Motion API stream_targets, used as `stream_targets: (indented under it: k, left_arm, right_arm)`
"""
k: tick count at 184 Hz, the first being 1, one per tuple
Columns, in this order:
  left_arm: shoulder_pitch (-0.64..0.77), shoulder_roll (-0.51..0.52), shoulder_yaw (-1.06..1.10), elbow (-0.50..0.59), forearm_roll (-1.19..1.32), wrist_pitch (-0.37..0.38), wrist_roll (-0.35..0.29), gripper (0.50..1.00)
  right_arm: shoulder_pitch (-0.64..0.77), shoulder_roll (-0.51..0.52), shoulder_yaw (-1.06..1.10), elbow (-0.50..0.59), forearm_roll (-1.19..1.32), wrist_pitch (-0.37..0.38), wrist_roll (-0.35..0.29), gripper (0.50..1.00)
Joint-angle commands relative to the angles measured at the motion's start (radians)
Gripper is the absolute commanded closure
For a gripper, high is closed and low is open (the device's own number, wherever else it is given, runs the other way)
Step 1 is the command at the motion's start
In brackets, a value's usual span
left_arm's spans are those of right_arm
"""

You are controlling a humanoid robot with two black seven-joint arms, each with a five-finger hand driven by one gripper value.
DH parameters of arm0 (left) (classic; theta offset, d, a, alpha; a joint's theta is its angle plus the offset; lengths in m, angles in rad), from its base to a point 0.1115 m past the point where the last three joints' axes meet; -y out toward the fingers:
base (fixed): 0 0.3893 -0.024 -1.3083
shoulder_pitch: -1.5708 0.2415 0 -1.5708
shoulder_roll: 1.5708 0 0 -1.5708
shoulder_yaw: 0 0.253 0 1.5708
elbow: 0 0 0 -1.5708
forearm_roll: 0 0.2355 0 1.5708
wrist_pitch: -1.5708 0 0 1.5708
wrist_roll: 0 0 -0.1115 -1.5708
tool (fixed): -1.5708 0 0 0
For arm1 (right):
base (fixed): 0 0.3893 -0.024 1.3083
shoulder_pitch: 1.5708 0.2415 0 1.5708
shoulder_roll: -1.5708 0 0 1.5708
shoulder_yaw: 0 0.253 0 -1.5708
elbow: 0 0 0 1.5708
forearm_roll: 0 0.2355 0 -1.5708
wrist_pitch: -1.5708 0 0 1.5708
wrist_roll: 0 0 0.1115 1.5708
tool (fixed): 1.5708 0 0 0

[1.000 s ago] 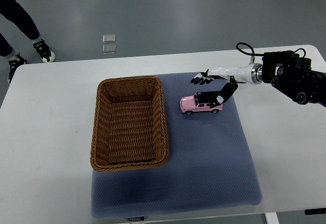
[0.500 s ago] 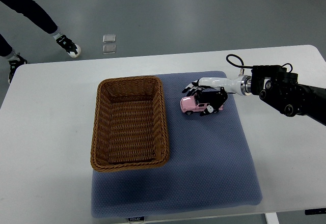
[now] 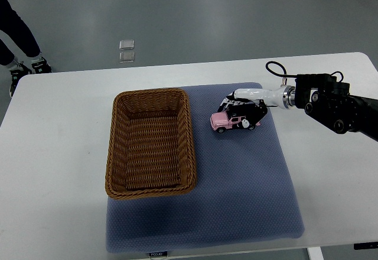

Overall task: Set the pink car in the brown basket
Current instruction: 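Close the right hand's fingers around the pink car's roof, then lift the pink car with the right hand and carry it over the basket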

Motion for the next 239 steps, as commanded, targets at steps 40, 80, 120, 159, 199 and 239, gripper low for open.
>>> stream_targets:
  k: [40, 80, 120, 159, 199, 239]
  left_arm:
    - [0.0, 0.0, -0.001, 0.0, 0.0, 0.0, 0.0, 0.5]
    - [0.0, 0.0, 0.0, 0.0, 0.0, 0.0, 0.0, 0.5]
    - [0.0, 0.0, -0.001, 0.0, 0.0, 0.0, 0.0, 0.5]
    - [0.0, 0.0, -0.001, 0.0, 0.0, 0.0, 0.0, 0.5]
    - [0.0, 0.0, 0.0, 0.0, 0.0, 0.0, 0.0, 0.5]
    - [0.0, 0.0, 0.0, 0.0, 0.0, 0.0, 0.0, 0.5]
  right_arm:
    - [0.005, -0.013, -0.009, 0.0, 0.0, 0.0, 0.033, 1.0]
    - [0.052, -0.024, -0.006, 0.0, 0.003, 0.002, 0.05, 1.0]
    - [0.137, -0.02, 0.002, 0.0, 0.011, 0.011, 0.062, 1.0]
    - [0.209, 0.03, 0.002, 0.002, 0.014, 0.016, 0.064, 1.0]
    - [0.281, 0.166, -0.005, 0.002, 0.011, 0.038, 0.059, 1.0]
    - [0.281, 0.227, -0.049, -0.006, -0.006, 0.034, 0.046, 1.0]
